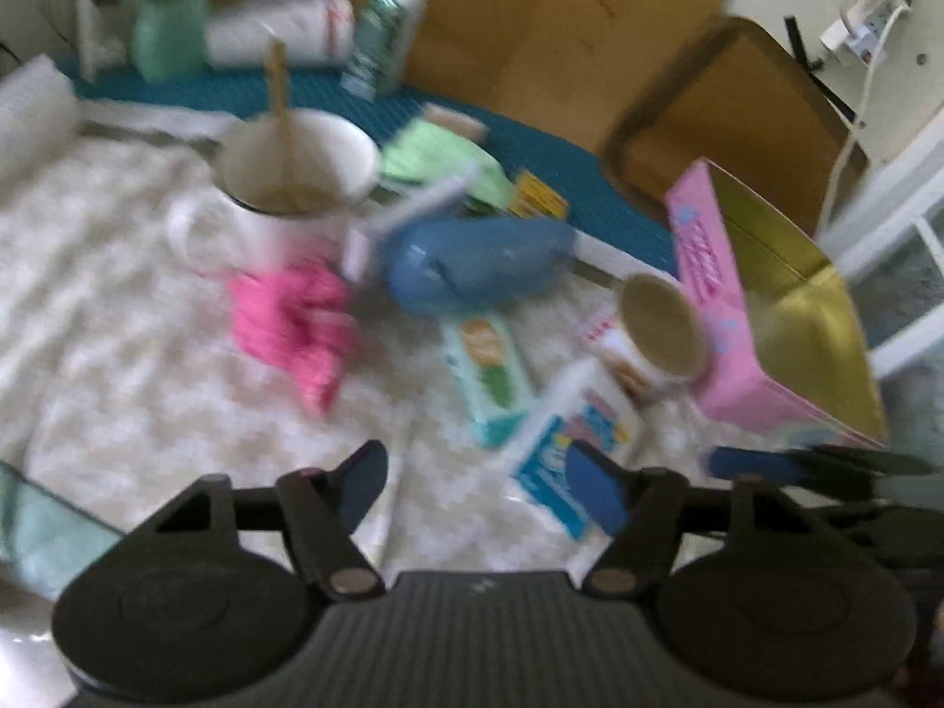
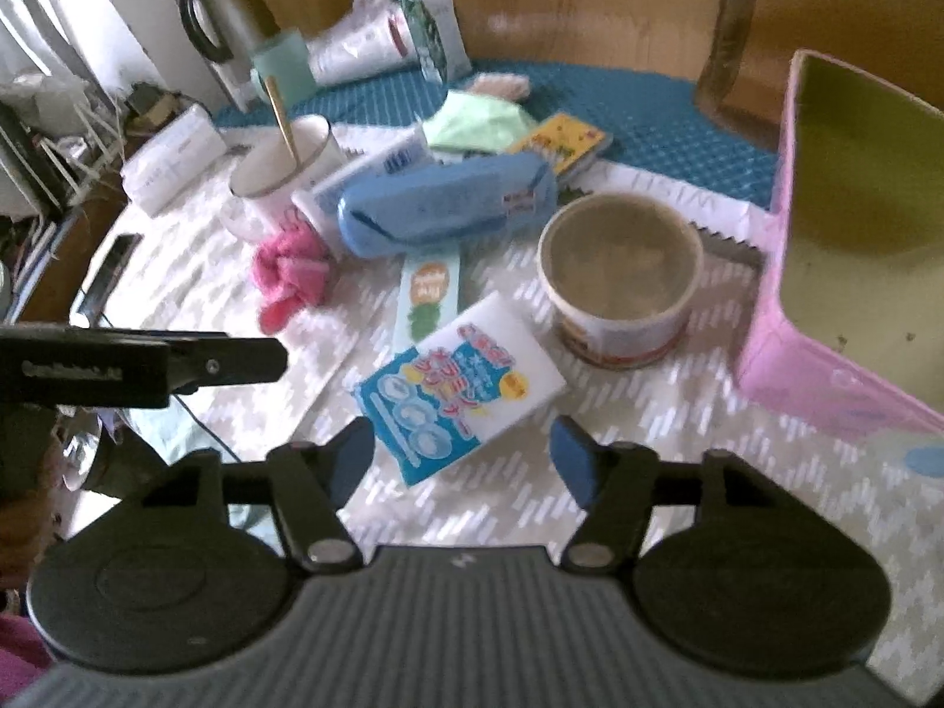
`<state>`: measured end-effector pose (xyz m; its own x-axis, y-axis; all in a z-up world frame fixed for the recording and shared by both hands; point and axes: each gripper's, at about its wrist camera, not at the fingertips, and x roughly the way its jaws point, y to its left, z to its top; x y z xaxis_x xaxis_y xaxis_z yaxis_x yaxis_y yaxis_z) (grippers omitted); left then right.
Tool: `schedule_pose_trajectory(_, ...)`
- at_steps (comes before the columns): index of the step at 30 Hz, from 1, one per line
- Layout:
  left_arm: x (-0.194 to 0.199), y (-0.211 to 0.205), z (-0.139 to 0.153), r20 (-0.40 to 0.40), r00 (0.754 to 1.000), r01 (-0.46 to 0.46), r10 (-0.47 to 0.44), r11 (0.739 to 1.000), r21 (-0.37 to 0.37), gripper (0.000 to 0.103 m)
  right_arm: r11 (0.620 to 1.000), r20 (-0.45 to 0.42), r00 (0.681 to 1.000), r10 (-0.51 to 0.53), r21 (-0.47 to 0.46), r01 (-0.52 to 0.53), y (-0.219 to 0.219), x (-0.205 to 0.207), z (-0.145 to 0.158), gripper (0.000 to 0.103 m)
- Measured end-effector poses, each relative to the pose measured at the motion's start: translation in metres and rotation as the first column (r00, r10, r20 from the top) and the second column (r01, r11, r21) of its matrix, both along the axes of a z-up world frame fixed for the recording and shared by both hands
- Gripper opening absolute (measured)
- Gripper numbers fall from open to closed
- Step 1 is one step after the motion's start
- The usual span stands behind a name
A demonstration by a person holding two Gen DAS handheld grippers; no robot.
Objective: Organize soft objects
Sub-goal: 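Grasp the white-and-blue sponge pack with the left gripper and lift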
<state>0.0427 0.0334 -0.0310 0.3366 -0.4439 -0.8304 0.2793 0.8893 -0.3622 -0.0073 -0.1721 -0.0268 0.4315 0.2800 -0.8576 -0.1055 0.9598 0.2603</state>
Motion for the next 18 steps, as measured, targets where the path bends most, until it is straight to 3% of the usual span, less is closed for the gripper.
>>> schedule_pose_trajectory(2, 0.004, -0.01, -0.006, -0.009, 0.999, 0.051, -0.051, 0.999, -0.009, 0.057, 0.999, -0.01, 0.999, 0.039, -0.008, -0.039, 0.003, 0.003, -0.009, 0.067)
schedule_pose_trajectory(6, 0.012, -0.032, -0.017, -0.037, 0.987, 0.157, -0.158, 0.987, -0.024, 0.056, 0.995, -0.005, 0.997, 0.082, -0.053, -0.083, 0.01, 0.005, -0.022, 0.068)
schedule_pose_trajectory(8, 0.016, -0.041, -0.025, -0.056, 0.978, 0.2, -0.201, 0.98, -0.013, 0.056, 0.994, 0.026, 0.996, 0.088, -0.07, -0.086, 0.009, 0.007, -0.023, 0.074)
schedule_pose_trajectory(11, 0.022, -0.041, -0.033, -0.089, 0.976, 0.2, -0.198, 0.98, 0.011, 0.056, 0.99, 0.042, 0.992, 0.116, -0.091, -0.112, 0.006, 0.013, -0.032, 0.083)
schedule_pose_trajectory(18, 0.029, -0.011, -0.036, -0.168, 0.977, 0.131, -0.133, 0.991, -0.023, 0.056, 0.991, 0.071, 0.989, 0.132, -0.028, -0.13, -0.002, 0.023, -0.034, 0.085)
